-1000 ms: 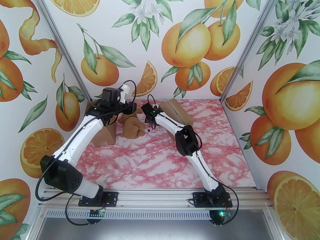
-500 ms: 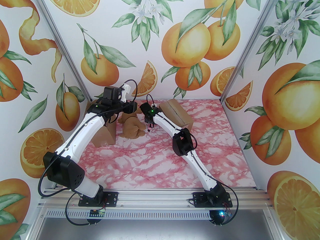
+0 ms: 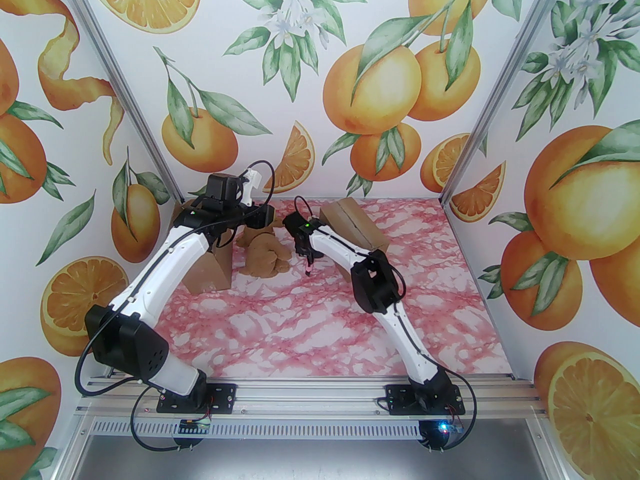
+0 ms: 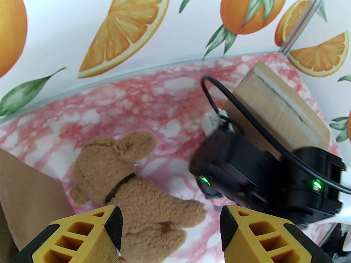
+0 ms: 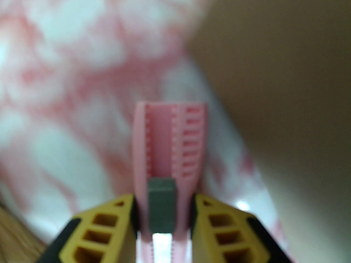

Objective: Unpack the express box

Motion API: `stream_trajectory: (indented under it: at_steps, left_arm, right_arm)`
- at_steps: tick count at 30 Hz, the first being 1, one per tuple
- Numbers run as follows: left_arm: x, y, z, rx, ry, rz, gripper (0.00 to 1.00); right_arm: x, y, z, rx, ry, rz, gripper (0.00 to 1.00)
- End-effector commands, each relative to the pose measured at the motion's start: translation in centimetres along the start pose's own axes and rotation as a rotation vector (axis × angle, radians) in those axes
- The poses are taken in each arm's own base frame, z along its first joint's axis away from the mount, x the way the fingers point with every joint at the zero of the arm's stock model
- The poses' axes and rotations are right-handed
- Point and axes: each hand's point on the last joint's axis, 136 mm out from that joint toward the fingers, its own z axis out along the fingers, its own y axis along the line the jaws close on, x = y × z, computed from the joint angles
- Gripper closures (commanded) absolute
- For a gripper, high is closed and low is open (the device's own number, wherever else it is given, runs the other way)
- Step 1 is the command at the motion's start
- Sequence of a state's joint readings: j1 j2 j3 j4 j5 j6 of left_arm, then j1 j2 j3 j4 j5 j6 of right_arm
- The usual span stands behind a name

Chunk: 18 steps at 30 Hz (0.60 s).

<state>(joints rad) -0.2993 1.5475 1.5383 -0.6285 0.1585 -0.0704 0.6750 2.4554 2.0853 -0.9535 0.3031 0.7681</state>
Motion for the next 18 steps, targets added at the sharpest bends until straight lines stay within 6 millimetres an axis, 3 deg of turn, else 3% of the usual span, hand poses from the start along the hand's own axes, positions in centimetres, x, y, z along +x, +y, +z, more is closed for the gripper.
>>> stream_trajectory:
  at_steps: [1, 5, 10, 14, 18]
  left_arm:
    - [-0.3, -0.3, -1.6, 0.014, -0.033, -0.001, 0.37]
    - [-0.1, -0.4, -1.9, 0.023, -0.037, -0.014, 0.37]
    - [-0.1, -0.6, -2.2, 0.029, -0.040, -0.018, 0.37]
    - [0.0, -0.6, -2.4, 0.025, -0.041, -0.021, 0.37]
    - [0.2, -0.6, -2.6, 0.022, -0.043, -0.024, 0.37]
  right_arm:
    - [3.3, 0.1, -0.9, -0.037, 0.065, 0.004, 0.66]
    - [4.9, -0.3, -0.4, -0.020, 0.091, -0.005, 0.58]
    - [4.6, -0.9, 0.1, 0.010, 0.068, -0.012, 0.46]
    - [4.2, -1.0, 0.5, 0.012, 0.061, -0.008, 0.47]
    - [4.4, -0.3, 1.0, -0.013, 0.089, -0.026, 0.57]
